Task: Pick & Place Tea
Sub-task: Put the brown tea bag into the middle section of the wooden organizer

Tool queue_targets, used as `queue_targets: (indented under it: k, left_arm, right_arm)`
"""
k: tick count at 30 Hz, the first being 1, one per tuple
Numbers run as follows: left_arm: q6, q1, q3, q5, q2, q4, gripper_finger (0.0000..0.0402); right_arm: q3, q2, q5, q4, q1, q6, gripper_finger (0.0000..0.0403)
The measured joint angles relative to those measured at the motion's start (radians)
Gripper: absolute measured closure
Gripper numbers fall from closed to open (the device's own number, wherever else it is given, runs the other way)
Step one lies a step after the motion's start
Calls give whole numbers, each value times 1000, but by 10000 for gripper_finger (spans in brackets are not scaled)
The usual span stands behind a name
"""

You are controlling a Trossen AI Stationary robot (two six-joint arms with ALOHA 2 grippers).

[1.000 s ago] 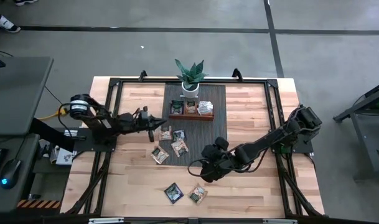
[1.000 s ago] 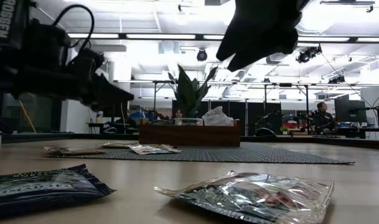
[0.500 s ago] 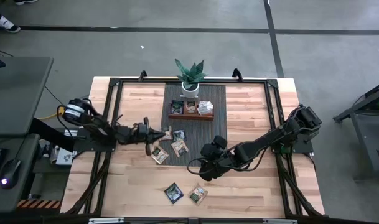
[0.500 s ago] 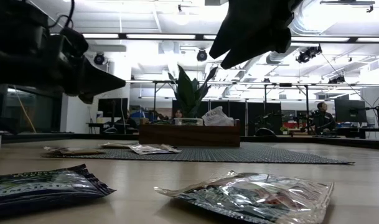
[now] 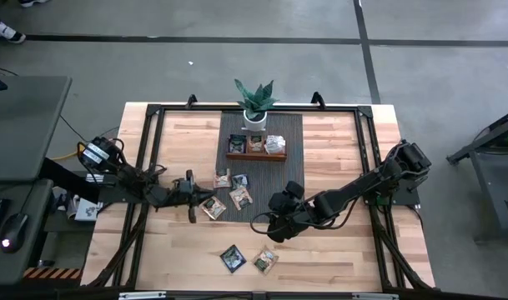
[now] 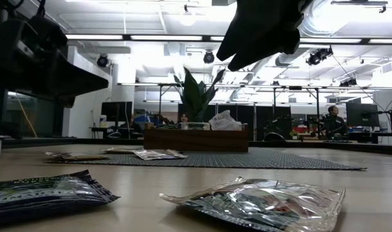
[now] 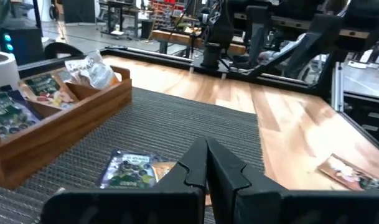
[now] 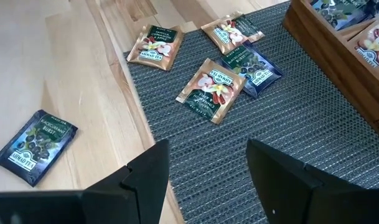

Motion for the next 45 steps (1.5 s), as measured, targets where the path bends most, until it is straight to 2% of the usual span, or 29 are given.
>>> queue_targets:
  k: [9, 14, 17, 24, 29, 35, 38, 45]
  left_arm:
    - [-52, -46, 0, -8, 0, -37, 401]
    - [-175, -44, 33, 5, 0, -235, 401]
    - [-219, -44, 54, -8, 0, -313, 401]
    - [-183, -44, 72, -30, 0, -323, 401]
    - [-179, -44, 55, -31, -2, -328, 401]
    - [-193, -44, 2, -41, -82, -347, 401]
    - [-186, -43, 2, -38, -142, -420, 401]
    - [-241, -43, 2, -13, -249, -596, 401]
  right_arm:
    - [0, 0, 2, 1, 0, 0, 194]
    - [0, 3, 5, 46, 0, -1, 194]
    - [0, 29, 5, 136, -1, -47, 194]
    - [0, 164, -5, 443, -15, -197, 206]
    - [0, 231, 27, 576, -32, -257, 253]
    - [0, 288, 22, 679, -58, -246, 343]
    - [0, 314, 20, 720, -62, -257, 389]
    - [37, 386, -36, 803, -95, -251, 400]
